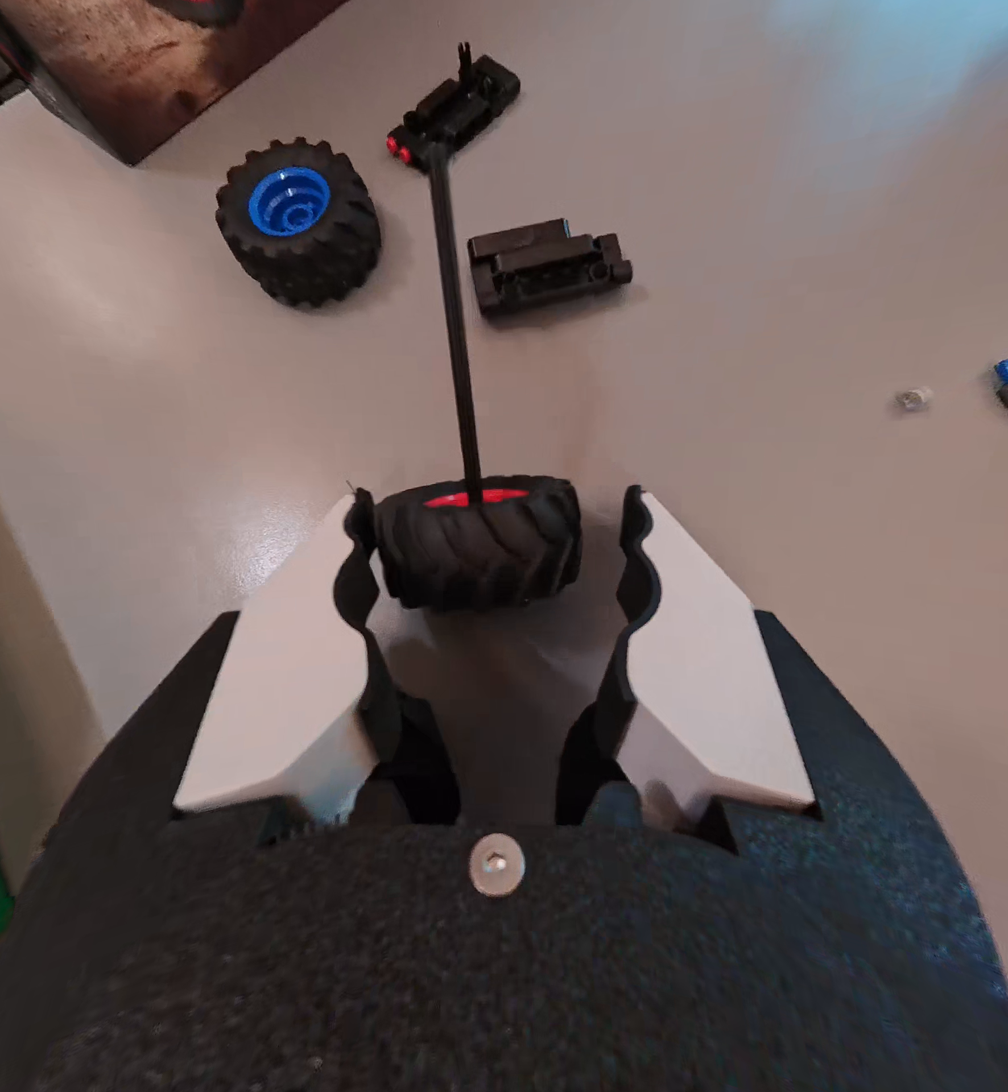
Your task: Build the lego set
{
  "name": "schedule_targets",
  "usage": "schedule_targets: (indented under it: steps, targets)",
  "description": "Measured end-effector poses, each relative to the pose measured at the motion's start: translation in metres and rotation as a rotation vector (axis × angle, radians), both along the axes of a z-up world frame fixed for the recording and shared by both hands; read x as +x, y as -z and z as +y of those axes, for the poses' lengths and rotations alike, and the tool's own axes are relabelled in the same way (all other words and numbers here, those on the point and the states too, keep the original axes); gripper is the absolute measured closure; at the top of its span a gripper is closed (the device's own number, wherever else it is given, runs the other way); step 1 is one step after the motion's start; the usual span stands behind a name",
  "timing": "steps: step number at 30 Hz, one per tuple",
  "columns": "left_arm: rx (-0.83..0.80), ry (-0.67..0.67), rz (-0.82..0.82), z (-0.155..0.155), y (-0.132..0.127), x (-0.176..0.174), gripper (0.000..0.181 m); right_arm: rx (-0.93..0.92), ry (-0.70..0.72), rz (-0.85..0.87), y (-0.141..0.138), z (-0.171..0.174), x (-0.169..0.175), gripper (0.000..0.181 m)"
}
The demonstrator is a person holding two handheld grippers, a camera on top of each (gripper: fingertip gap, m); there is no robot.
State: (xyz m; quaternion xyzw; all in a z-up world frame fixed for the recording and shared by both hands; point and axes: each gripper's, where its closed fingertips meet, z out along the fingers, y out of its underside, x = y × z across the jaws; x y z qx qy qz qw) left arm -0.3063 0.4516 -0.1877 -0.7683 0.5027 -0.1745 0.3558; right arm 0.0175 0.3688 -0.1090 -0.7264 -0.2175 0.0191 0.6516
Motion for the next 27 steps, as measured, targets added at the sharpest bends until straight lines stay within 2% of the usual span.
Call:
schedule_targets:
  steps: [2, 4, 7, 10, 12, 16, 19, 20, 21, 22, 23, 25, 27]
  targets:
    - [0.065, -0.017, -0.007, -0.006, -0.011, 0.001, 0.093, -0.005, -0.005, 0.002, 0.000, 0.000, -0.001, 0.177]
    - [0.139, -0.060, -0.048, -0.013, -0.030, -0.003, 0.095, 0.003, -0.009, 0.014, -0.001, -0.001, 0.000, 0.177]
    - [0.160, -0.097, -0.129, -0.034, -0.053, -0.003, 0.113, 0.006, -0.016, 0.032, -0.003, -0.002, 0.000, 0.177]
    - [0.232, -0.161, -0.032, -0.044, -0.063, -0.009, 0.111, 0.007, -0.023, 0.041, -0.004, -0.002, 0.001, 0.177]
    - [0.279, -0.201, -0.088, -0.058, -0.078, -0.005, 0.123, 0.007, -0.025, 0.040, -0.004, -0.002, 0.001, 0.177]
    - [0.394, -0.326, -0.215, -0.082, -0.108, 0.002, 0.132, 0.010, -0.034, 0.049, -0.005, -0.003, 0.001, 0.177]
    - [0.590, -0.337, -0.171, -0.116, -0.129, 0.013, 0.155, 0.008, -0.038, 0.052, -0.006, -0.004, 0.001, 0.177]
    - [0.582, -0.306, -0.162, -0.127, -0.124, 0.023, 0.166, 0.007, -0.043, 0.054, -0.005, -0.004, 0.000, 0.177]
    - [0.510, -0.241, -0.137, -0.136, -0.108, 0.037, 0.171, 0.003, -0.047, 0.057, -0.005, -0.004, 0.000, 0.177]
    - [0.398, -0.170, -0.092, -0.141, -0.084, 0.050, 0.169, 0.002, -0.050, 0.061, -0.005, -0.003, 0.000, 0.177]
    - [0.287, -0.126, -0.045, -0.141, -0.060, 0.059, 0.159, -0.001, -0.055, 0.064, -0.004, -0.003, -0.001, 0.177]
    - [0.147, -0.168, -0.023, -0.122, -0.030, 0.065, 0.153, -0.008, -0.059, 0.068, -0.003, -0.003, -0.001, 0.177]
    - [0.039, -0.197, -0.069, -0.109, -0.017, 0.071, 0.153, -0.004, -0.060, 0.069, -0.004, -0.004, -0.002, 0.177]
